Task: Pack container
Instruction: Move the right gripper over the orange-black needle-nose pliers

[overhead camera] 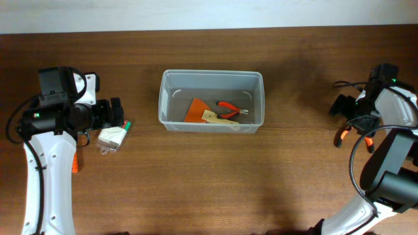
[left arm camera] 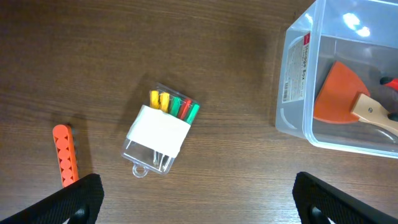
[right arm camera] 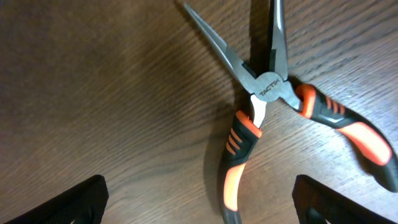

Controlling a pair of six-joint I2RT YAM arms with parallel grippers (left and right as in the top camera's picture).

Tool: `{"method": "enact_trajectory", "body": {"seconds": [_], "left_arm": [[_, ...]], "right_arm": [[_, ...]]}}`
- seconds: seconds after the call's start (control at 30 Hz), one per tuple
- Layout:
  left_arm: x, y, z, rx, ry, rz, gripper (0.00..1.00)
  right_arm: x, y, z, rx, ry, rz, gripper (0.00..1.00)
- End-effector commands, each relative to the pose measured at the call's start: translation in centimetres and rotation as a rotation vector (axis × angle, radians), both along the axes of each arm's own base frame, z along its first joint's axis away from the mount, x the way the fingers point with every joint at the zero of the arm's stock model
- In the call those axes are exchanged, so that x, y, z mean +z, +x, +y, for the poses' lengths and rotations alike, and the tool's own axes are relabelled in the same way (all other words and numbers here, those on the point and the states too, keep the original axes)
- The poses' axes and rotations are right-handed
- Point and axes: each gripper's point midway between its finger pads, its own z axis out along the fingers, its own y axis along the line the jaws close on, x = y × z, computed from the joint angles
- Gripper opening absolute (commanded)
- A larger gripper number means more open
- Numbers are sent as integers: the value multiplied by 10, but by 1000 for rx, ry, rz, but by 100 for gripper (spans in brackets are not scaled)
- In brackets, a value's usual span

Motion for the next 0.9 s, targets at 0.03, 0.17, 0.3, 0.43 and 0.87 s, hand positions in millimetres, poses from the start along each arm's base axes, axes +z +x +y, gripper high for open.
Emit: {"method": "enact_trajectory", "body": {"seconds": [0.03,0.17,0.3,0.43,0.87], "left_arm": [[-2,0,-2,-16,-11,4,99],[-2,0,-2,-16,-11,3,99],[-2,0,-2,-16,-11,4,99],[-2,0,-2,-16,-11,3,99],[-2,0,-2,-17,-11,4,99]], "right_arm": [[-17,-6,4,12,10,21,95],[-24,-7,4,12,9,18,95],[-34,-12,6,12,14,30,95],[-42,-15,8,12,19,39,95],[-56,-20,12,14,32,39,95]]}}
